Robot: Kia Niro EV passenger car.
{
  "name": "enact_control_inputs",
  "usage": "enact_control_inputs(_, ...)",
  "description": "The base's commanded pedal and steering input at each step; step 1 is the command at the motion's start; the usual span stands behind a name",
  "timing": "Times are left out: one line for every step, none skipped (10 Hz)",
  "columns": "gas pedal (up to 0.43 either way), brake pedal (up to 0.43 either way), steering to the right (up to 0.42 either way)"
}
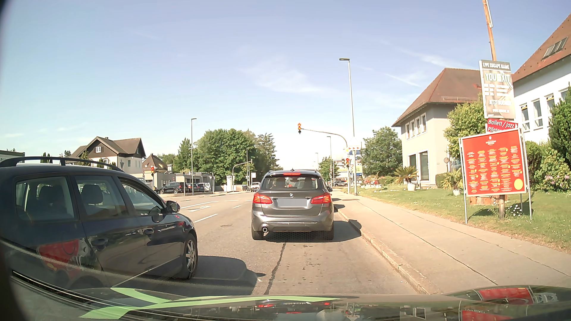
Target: Follow the waypoints while adhering to traffic rules and regulations
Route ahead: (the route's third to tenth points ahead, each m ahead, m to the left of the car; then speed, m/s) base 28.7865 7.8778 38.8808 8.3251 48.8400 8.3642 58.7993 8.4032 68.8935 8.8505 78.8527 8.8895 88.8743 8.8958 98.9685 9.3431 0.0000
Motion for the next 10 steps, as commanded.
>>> enact_control_inputs(0.0, 0.213, -0.029)
enact_control_inputs(0.0, 0.213, -0.03)
enact_control_inputs(0.0, 0.213, -0.029)
enact_control_inputs(0.0, 0.213, -0.03)
enact_control_inputs(0.0, 0.213, -0.03)
enact_control_inputs(0.0, 0.213, -0.03)
enact_control_inputs(0.0, 0.213, -0.029)
enact_control_inputs(0.0, 0.22, -0.03)
enact_control_inputs(0.0, 0.213, -0.03)
enact_control_inputs(0.0, 0.213, -0.029)
